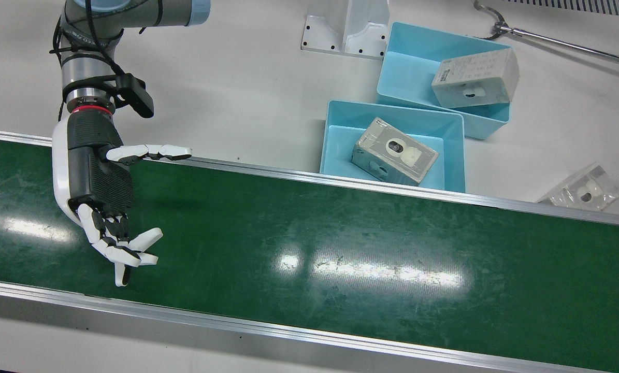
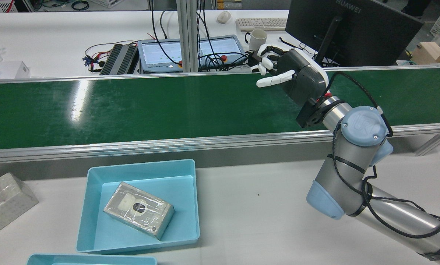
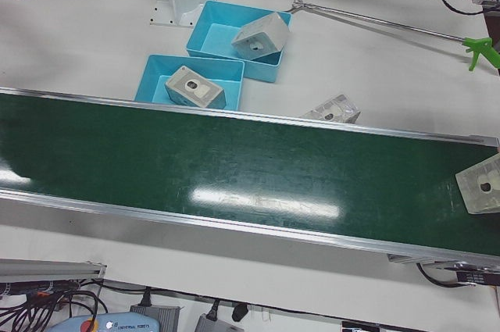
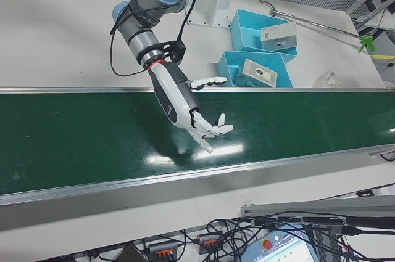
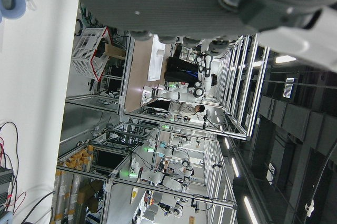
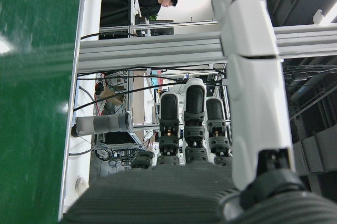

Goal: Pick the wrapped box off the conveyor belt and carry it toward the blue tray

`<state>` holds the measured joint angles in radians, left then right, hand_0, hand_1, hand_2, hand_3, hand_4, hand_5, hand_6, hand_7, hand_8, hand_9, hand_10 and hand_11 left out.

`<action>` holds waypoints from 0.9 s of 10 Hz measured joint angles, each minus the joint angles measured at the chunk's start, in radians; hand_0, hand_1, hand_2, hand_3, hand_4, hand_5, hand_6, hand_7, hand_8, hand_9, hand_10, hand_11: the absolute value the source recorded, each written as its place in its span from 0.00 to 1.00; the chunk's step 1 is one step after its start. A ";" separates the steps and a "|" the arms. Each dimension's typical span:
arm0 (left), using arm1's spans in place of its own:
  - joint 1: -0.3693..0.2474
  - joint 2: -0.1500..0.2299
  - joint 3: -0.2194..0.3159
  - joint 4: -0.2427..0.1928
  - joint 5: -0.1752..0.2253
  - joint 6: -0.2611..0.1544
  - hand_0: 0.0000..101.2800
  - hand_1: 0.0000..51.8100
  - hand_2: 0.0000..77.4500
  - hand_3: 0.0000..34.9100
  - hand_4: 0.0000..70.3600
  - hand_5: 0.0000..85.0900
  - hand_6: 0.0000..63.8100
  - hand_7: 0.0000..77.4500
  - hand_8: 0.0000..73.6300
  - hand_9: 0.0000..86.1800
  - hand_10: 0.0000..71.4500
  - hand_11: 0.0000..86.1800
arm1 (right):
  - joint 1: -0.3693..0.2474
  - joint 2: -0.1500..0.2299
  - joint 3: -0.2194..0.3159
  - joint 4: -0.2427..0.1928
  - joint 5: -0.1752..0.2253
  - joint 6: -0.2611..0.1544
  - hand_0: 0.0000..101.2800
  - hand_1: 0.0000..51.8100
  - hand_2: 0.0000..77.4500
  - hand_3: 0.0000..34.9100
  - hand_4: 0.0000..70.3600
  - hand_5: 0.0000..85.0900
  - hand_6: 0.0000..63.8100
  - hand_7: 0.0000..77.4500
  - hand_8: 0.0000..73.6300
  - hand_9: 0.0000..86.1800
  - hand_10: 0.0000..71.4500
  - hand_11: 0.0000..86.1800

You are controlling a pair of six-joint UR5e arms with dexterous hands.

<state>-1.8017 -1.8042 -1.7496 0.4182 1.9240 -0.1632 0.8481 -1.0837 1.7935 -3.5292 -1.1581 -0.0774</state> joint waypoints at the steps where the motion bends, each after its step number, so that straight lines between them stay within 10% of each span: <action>1: 0.000 0.000 0.000 0.000 0.000 0.000 0.00 0.00 0.01 0.00 0.00 0.01 0.01 0.01 0.01 0.01 0.01 0.01 | -0.002 0.003 0.000 0.000 -0.003 -0.001 0.52 0.35 0.15 0.00 0.15 0.30 0.28 0.61 0.19 0.43 0.03 0.06; 2: 0.000 0.000 0.000 0.000 0.000 0.000 0.00 0.00 0.01 0.00 0.00 0.01 0.01 0.01 0.01 0.01 0.01 0.01 | 0.000 0.004 0.001 0.000 -0.004 -0.001 0.52 0.35 0.13 0.15 0.10 0.24 0.06 0.39 0.01 0.16 0.04 0.03; 3: 0.000 0.000 0.000 0.000 0.000 0.000 0.00 0.00 0.01 0.00 0.00 0.01 0.01 0.01 0.01 0.01 0.01 0.01 | 0.000 0.004 0.002 0.002 -0.005 -0.002 0.51 0.35 0.13 0.16 0.10 0.23 0.08 0.22 0.10 0.03 0.02 0.05; 9: 0.000 0.000 0.000 0.000 0.000 0.000 0.00 0.00 0.01 0.00 0.00 0.01 0.01 0.01 0.01 0.01 0.01 0.01 | -0.008 0.010 -0.014 0.008 0.000 -0.001 0.48 0.26 0.07 0.01 0.13 0.20 0.15 0.29 0.09 0.08 0.01 0.02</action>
<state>-1.8017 -1.8042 -1.7497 0.4182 1.9240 -0.1632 0.8405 -1.0739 1.7792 -3.5212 -1.1584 -0.0785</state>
